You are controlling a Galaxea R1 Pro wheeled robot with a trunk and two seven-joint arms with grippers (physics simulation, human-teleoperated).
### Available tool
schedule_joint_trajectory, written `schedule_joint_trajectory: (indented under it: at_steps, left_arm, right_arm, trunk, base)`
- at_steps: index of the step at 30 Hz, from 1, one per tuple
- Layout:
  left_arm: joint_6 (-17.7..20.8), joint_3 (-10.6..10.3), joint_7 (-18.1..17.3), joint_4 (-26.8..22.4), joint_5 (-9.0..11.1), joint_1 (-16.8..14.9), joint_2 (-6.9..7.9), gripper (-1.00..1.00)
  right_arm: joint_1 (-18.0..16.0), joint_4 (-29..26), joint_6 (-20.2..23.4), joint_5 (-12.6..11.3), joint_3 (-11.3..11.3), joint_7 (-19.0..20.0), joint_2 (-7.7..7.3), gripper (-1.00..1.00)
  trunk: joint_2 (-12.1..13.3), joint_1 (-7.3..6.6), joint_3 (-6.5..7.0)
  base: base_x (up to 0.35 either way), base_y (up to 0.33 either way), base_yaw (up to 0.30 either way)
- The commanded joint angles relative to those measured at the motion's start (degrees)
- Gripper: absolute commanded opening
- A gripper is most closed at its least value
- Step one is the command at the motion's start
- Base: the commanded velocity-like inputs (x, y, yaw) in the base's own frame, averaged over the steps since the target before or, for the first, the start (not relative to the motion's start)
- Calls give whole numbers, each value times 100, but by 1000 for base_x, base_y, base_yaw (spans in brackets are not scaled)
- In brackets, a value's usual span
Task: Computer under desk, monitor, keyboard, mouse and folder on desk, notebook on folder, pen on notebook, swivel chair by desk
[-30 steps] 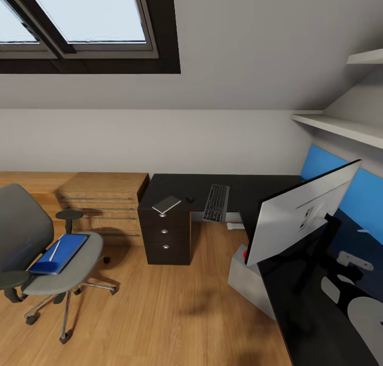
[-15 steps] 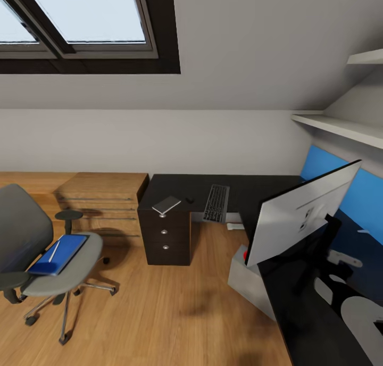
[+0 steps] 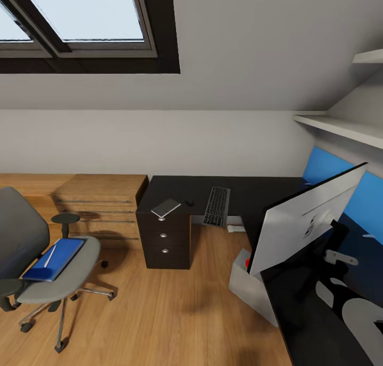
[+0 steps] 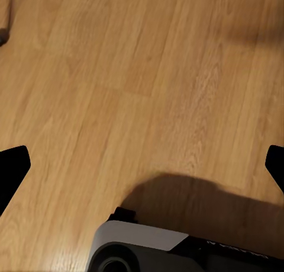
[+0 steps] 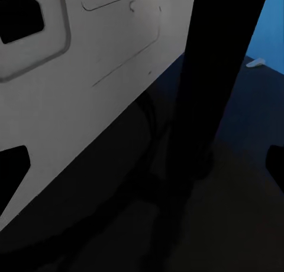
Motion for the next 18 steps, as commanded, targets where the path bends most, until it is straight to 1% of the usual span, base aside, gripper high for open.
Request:
schedule_joint_trajectory:
  at_steps: [1,5,8,18]
  left_arm:
    - [-25,-49,44,1,48,-5,6,100]
    - [-25,-49,46,1,47,-5,6,100]
    - [-25,-49,48,1,46,-5,5,100]
    - [-25,-57,51,1,46,-5,-1,100]
  right_arm:
    - [-6,8,-25,13,-41,18,1,100]
    - [-6,9,-26,14,-43,15,-2,100]
    - [-6,9,-26,15,-43,11,-5,100]
    - [-6,9,-18,17,-35,-2,-16,100]
  trunk:
    - [-12,4,-12]
    - [-12,4,-12]
    - [-12,4,-12]
    - [-12,4,-12]
  base:
    - [174,0,0]
    - [232,0,0]
    - [157,0,0]
    - [48,0,0]
